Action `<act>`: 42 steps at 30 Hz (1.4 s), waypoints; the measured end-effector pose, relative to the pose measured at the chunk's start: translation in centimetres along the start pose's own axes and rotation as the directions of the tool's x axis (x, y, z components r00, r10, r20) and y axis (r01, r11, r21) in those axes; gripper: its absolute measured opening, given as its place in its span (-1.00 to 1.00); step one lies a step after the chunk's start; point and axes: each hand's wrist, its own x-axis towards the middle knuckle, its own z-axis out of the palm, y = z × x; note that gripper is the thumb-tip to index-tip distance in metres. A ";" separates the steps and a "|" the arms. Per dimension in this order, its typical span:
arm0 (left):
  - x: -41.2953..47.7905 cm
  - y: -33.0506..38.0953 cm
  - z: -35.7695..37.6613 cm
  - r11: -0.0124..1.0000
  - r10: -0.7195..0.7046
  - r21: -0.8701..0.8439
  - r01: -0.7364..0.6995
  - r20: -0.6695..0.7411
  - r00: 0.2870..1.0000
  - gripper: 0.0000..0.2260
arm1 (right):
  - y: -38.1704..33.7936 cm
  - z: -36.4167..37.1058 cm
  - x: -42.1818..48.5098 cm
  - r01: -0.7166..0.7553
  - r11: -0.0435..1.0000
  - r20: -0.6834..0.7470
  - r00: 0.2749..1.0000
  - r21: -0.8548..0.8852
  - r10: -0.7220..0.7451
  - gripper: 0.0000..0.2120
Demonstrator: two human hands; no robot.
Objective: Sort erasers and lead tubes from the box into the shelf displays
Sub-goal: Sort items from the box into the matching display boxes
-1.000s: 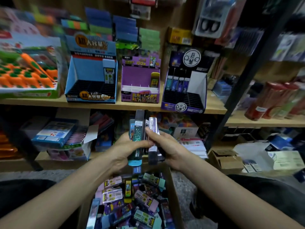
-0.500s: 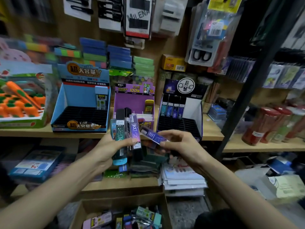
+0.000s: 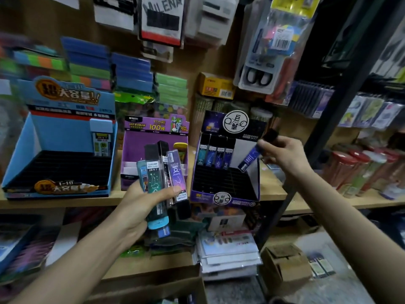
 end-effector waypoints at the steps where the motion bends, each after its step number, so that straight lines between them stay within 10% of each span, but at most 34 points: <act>1: 0.2 -0.1 0.1 1.000 -0.013 0.020 0.014 -0.021 1.000 -0.65 | 0.1 0.1 0.7 0.031 0.995 0.020 0.999 -0.096 -0.029 -0.94; 7: 0.5 -0.6 0.3 0.998 -0.059 0.026 0.060 -0.037 0.998 -0.68 | 0.6 1.8 3.4 0.229 0.824 0.231 0.965 -0.518 -0.122 -0.89; 17: -1.0 -0.1 0.7 0.999 -0.052 -0.016 0.052 0.003 0.999 -0.65 | 1.4 2.1 5.8 0.143 0.863 0.325 0.945 -0.484 0.026 -0.75; 30: -1.0 0.0 1.1 0.998 -0.052 -0.017 0.052 0.032 0.998 -0.69 | 1.1 1.7 5.9 0.428 0.658 0.454 0.879 -0.619 -0.144 -0.71; 42: -0.9 -0.3 1.4 0.998 -0.052 -0.030 0.053 0.056 0.997 -0.59 | 2.8 4.3 5.5 0.081 0.744 0.120 0.993 -0.663 -0.001 -0.81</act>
